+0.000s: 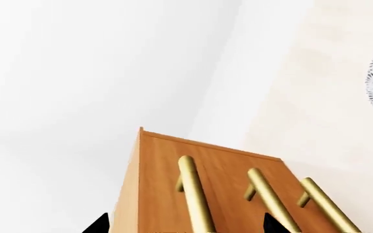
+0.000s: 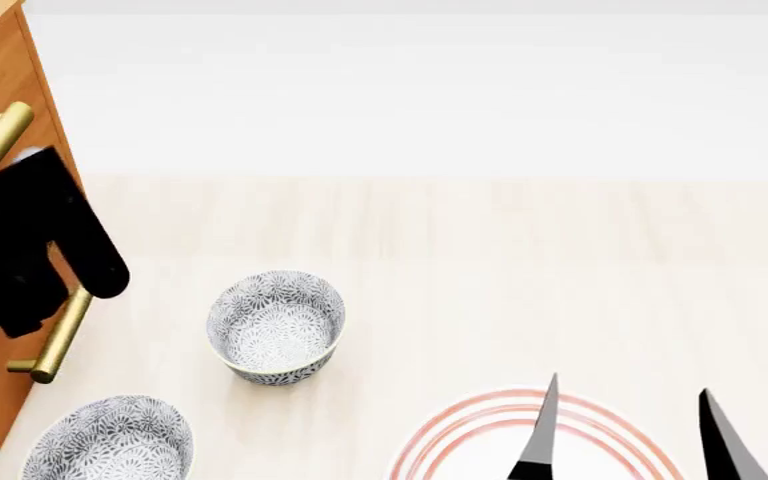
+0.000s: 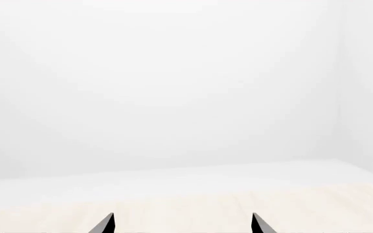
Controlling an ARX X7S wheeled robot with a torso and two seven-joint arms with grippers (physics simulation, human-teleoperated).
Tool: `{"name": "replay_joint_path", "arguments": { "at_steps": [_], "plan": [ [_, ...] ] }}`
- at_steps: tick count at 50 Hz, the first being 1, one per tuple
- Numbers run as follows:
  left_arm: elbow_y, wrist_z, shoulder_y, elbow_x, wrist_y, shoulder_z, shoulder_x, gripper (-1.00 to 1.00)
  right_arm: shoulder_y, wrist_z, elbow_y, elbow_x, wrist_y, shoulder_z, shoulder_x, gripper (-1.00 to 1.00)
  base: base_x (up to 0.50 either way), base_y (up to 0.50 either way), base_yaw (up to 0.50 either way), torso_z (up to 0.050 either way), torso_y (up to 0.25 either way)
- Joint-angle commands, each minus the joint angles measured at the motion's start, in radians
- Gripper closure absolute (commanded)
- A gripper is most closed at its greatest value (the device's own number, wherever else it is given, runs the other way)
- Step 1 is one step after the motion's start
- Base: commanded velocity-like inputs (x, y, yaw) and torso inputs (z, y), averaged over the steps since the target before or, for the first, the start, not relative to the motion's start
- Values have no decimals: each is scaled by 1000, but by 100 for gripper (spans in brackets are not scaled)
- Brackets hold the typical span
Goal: Open the top drawer of the cabinet.
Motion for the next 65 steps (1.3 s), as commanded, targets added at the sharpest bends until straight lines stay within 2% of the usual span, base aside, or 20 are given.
{"name": "replay_joint_path", "arguments": {
  "at_steps": [1, 10, 37, 65],
  "plan": [
    [-82, -42, 14, -19, -26, -46, 59, -100, -1, 0, 10, 0, -6, -7, 3, -100, 0, 0, 0, 0, 0],
    [-128, -64, 23, -22, -29, -53, 84, -100, 1, 0, 15, 2, -11, -9, 6, -100, 0, 0, 0, 0, 0],
    [-365, -231, 17, -58, 1, -197, 198, -100, -4, -3, 39, 22, -30, -5, 13, -100, 0, 0, 0, 0, 0],
    [-535, -294, 1, -89, 75, -212, 264, -100, -16, 2, 55, 28, -52, -5, 18, -100, 0, 0, 0, 0, 0]
  ]
}}
